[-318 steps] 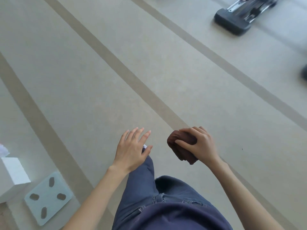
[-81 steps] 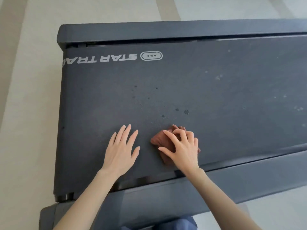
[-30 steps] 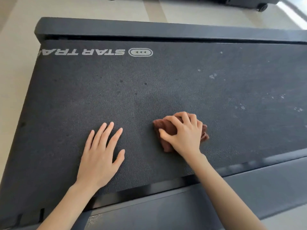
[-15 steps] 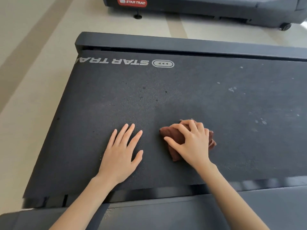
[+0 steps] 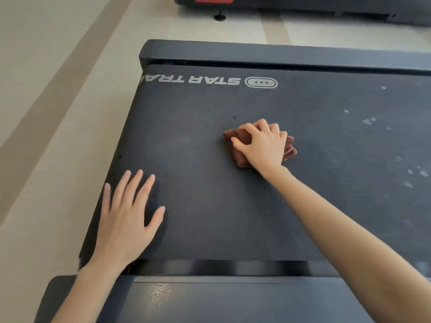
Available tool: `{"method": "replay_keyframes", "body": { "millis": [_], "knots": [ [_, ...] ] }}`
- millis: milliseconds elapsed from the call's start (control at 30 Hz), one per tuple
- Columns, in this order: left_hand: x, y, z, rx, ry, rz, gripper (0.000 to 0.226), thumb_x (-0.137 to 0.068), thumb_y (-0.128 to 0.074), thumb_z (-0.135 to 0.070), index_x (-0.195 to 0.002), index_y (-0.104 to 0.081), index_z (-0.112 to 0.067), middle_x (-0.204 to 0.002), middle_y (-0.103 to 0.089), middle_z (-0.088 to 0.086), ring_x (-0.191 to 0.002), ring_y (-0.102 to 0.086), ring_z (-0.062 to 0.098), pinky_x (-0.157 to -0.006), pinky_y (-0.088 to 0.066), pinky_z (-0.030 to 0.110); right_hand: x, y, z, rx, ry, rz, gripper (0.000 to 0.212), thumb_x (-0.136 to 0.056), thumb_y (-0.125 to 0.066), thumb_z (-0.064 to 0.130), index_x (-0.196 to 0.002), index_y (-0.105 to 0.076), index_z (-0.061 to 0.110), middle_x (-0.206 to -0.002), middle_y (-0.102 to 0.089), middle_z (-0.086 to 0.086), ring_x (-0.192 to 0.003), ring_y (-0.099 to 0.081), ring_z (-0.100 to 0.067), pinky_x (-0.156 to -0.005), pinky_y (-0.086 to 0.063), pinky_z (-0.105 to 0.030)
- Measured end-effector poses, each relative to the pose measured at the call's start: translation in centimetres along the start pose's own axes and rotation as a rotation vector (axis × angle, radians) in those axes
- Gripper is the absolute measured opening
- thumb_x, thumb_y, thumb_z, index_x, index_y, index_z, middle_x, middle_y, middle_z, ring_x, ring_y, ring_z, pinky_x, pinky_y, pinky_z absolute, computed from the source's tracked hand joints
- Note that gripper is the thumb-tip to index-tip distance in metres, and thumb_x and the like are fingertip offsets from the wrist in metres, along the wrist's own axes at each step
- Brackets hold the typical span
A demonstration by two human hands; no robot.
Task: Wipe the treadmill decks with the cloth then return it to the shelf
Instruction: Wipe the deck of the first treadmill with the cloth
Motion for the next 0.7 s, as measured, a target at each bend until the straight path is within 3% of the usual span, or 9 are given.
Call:
{"method": "replay_keyframes", "body": {
  "millis": [200,500,600,700],
  "knots": [
    [2.8,-0.9,4.7,0.124,0.170,0.034,0.074,-0.089,-0.031,-0.056,-0.146,-0.025,-0.009,-0.155,-0.018,0.012,-0.141,-0.019,0.029,-0.114,-0.021,0.046,-0.1,-0.5,2.0,0.038,-0.085,0.019,0.036,-0.084,-0.051,0.054,-0.109,-0.061,0.029,-0.116,-0.057,-0.009,-0.106,-0.046,-0.037,-0.087,-0.031,-0.045],
    [3.1,-1.2,5.2,0.193,0.172,0.000,0.070,-0.092,-0.031,-0.055,-0.145,-0.026,-0.010,-0.155,-0.017,0.011,-0.141,-0.018,0.029,-0.114,-0.020,0.042,16.7,3.6,9.4,-0.124,0.452,0.066,0.028,-0.078,-0.057,0.055,-0.097,-0.066,0.036,-0.102,-0.061,0.005,-0.099,-0.053,-0.028,-0.082,-0.038,-0.041],
    [3.0,-1.2,5.2,0.199,0.152,0.003,0.078,-0.084,-0.024,-0.058,-0.144,-0.029,-0.008,-0.154,-0.020,0.013,-0.140,-0.021,0.031,-0.113,-0.022,0.043,14.6,3.4,10.2,-0.146,0.586,0.124,0.028,-0.079,-0.057,0.057,-0.096,-0.067,0.037,-0.097,-0.061,0.007,-0.090,-0.053,-0.024,-0.074,-0.038,-0.037],
    [3.0,-1.2,5.3,0.234,0.123,0.000,0.078,-0.084,-0.026,-0.058,-0.144,-0.029,-0.008,-0.154,-0.019,0.013,-0.141,-0.020,0.030,-0.114,-0.021,0.043,9.4,1.8,11.1,-0.105,0.545,0.142,0.034,-0.079,-0.054,0.060,-0.098,-0.068,0.035,-0.097,-0.060,0.006,-0.089,-0.053,-0.025,-0.075,-0.039,-0.038]
  ]
}}
Point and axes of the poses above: each hand's wrist, its own x-axis away from the middle knuckle, its own y-axis out of the back of the hand, z = x × y, the point moved 7 cm from there along -x, towards the middle knuckle
